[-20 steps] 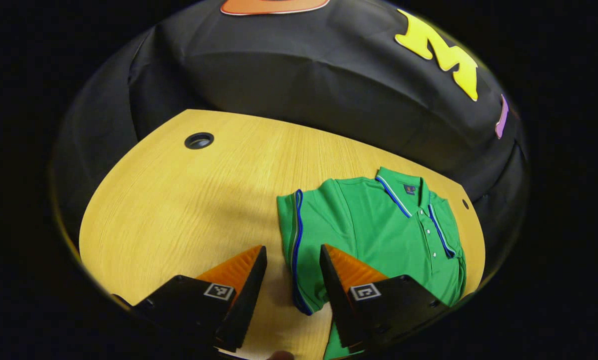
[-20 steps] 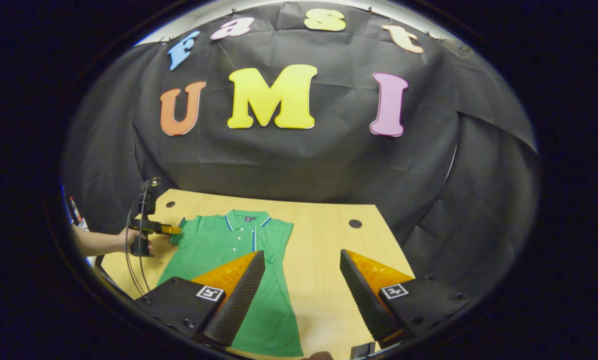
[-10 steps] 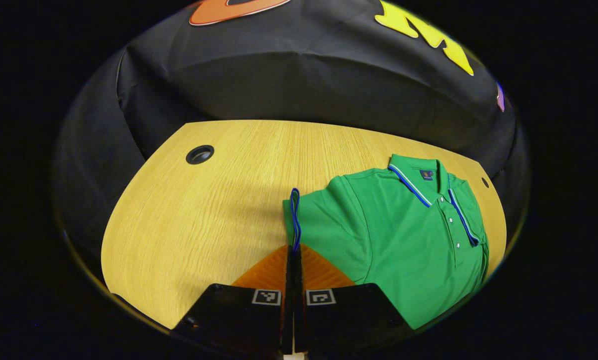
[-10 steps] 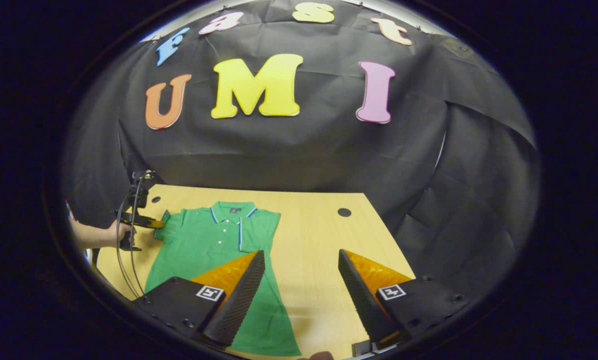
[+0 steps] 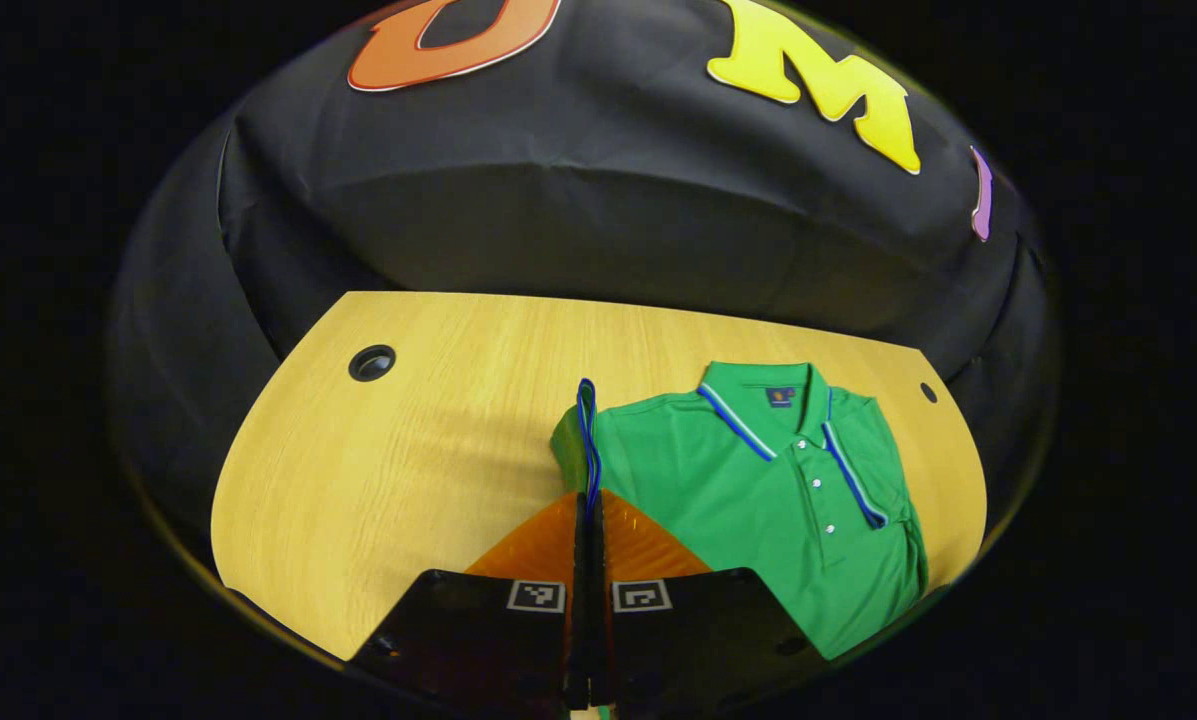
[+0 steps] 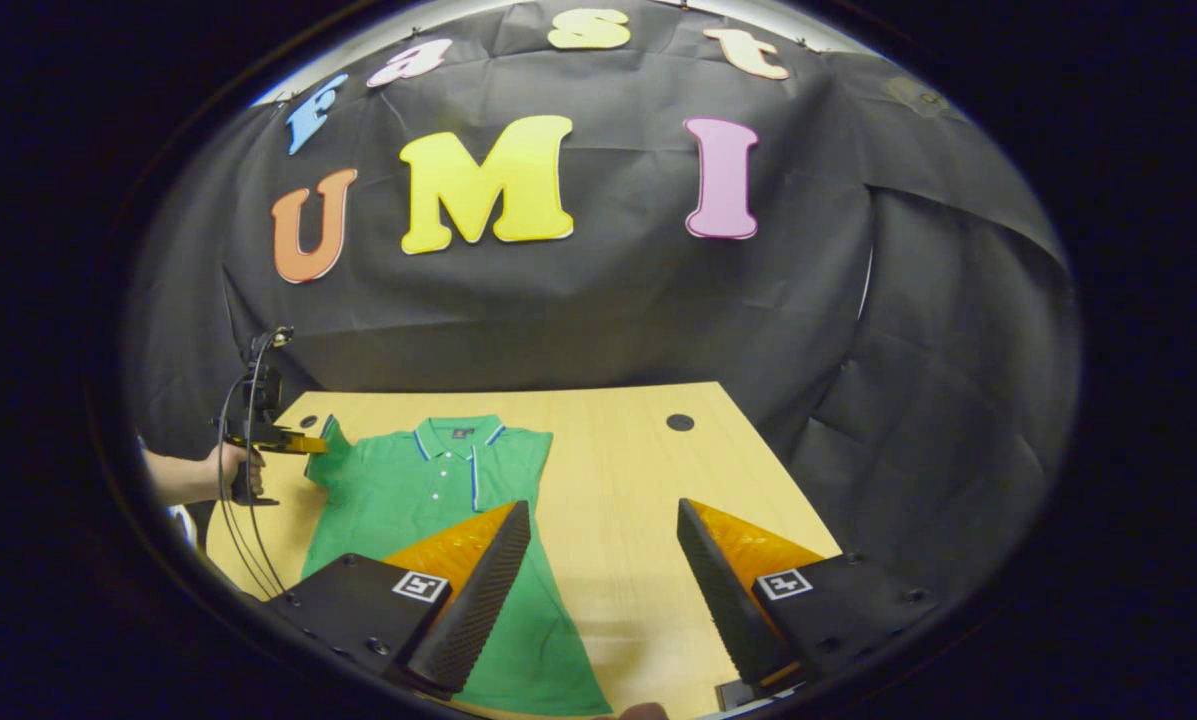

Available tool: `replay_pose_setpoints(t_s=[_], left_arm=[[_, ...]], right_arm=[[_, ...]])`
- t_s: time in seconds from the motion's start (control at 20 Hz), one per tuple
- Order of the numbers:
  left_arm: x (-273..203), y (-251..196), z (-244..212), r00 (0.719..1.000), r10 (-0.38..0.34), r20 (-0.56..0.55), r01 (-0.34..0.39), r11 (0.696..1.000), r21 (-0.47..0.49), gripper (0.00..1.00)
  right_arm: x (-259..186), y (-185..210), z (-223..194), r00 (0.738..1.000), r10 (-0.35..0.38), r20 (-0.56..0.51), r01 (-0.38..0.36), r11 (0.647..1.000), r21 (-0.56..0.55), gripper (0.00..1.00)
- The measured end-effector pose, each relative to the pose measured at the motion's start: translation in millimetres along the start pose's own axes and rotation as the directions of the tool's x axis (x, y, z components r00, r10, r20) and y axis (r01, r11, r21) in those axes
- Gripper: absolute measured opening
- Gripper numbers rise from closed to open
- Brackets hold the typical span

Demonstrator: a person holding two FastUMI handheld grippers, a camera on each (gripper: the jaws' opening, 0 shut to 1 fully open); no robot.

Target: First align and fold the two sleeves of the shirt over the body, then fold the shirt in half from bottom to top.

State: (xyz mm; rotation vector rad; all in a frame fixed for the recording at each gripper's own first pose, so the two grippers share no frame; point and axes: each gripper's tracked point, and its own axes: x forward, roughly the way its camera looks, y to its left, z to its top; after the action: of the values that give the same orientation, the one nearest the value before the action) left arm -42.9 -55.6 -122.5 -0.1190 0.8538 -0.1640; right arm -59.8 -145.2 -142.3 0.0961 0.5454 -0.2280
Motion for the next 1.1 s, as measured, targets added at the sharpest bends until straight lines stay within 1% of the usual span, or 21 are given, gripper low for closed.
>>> replay_pose_setpoints(t_s=[0.15, 0.2, 0.25, 0.3, 0.4, 0.5, 0.55, 0.6, 0.65, 0.7, 0.75, 0.8, 0.85, 0.9, 0.95, 1.0, 1.05, 1.1], left_arm=[[1, -30, 5, 1.000, -0.023, 0.008, 0.023, 1.000, 0.013, 0.04], [2, -40, 5, 0.999, -0.033, 0.010, 0.032, 0.999, 0.018, 0.04], [4, -50, 7, 0.999, -0.039, 0.013, 0.039, 0.999, 0.023, 0.04], [6, -58, 7, 0.999, -0.037, 0.017, 0.036, 0.999, 0.030, 0.04], [10, -66, 11, 1.000, -0.006, 0.028, 0.005, 0.999, 0.048, 0.04], [11, -84, 8, 0.999, -0.021, 0.025, 0.020, 0.999, 0.043, 0.05], [11, -93, 6, 0.999, -0.034, 0.018, 0.033, 0.999, 0.039, 0.05], [10, -99, 5, 0.999, -0.042, 0.013, 0.041, 0.998, 0.041, 0.07], [11, -107, 4, 0.999, -0.050, 0.016, 0.049, 0.998, 0.044, 0.10], [7, -113, 6, 0.998, -0.051, 0.026, 0.050, 0.998, 0.046, 0.15], [3, -116, 9, 0.998, -0.043, 0.037, 0.042, 0.998, 0.045, 0.27], [-4, -116, 11, 0.998, -0.025, 0.050, 0.023, 0.999, 0.039, 0.72], [-14, -117, 14, 0.997, -0.022, 0.074, 0.020, 0.999, 0.030, 0.79], [-24, -120, 15, 0.995, -0.021, 0.094, 0.018, 0.999, 0.030, 0.77], [-37, -118, 15, 0.995, -0.015, 0.100, 0.012, 0.999, 0.032, 0.80], [-53, -113, 14, 0.994, 0.001, 0.111, -0.004, 0.999, 0.035, 0.94], [-67, -108, 16, 0.991, 0.013, 0.130, -0.017, 0.999, 0.032, 0.99], [-83, -107, 16, 0.989, 0.015, 0.147, -0.018, 1.000, 0.020, 0.98]], right_arm=[[-8, -12, -2, 1.000, -0.012, 0.007, 0.012, 1.000, 0.009, 0.95], [-10, -17, -2, 1.000, -0.019, 0.012, 0.018, 1.000, 0.013, 0.93], [-14, -20, -3, 1.000, -0.023, 0.013, 0.023, 1.000, 0.019, 0.93], [-17, -23, -6, 1.000, -0.025, 0.010, 0.025, 0.999, 0.022, 0.95], [-25, -30, -10, 0.999, -0.030, 0.009, 0.030, 0.999, 0.024, 0.95], [-28, -34, -14, 1.000, -0.024, 0.008, 0.024, 0.999, 0.029, 0.95], [-30, -36, -14, 1.000, -0.024, 0.011, 0.024, 0.999, 0.025, 0.95], [-30, -39, -14, 1.000, -0.024, 0.014, 0.024, 0.999, 0.023, 0.93], [-30, -40, -14, 1.000, -0.019, 0.016, 0.019, 0.999, 0.026, 0.96], [-30, -40, -13, 1.000, -0.013, 0.016, 0.012, 1.000, 0.027, 0.95], [-29, -40, -13, 1.000, -0.008, 0.011, 0.008, 1.000, 0.022, 0.96], [-27, -38, -12, 1.000, -0.001, 0.011, 0.001, 1.000, 0.012, 0.98], [-26, -36, -8, 1.000, 0.011, 0.020, -0.010, 1.000, -0.006, 0.93], [-25, -32, -7, 0.999, 0.019, 0.026, -0.018, 0.999, -0.028, 0.93], [-22, -27, -8, 0.999, 0.032, 0.025, -0.031, 0.999, -0.043, 0.93], [-20, -19, -8, 0.998, 0.053, 0.023, -0.052, 0.997, -0.049, 0.95], [-18, -11, -8, 0.997, 0.073, 0.019, -0.071, 0.996, -0.057, 0.93], [-14, -5, -9, 0.996, 0.088, 0.017, -0.086, 0.994, -0.074, 0.95]])
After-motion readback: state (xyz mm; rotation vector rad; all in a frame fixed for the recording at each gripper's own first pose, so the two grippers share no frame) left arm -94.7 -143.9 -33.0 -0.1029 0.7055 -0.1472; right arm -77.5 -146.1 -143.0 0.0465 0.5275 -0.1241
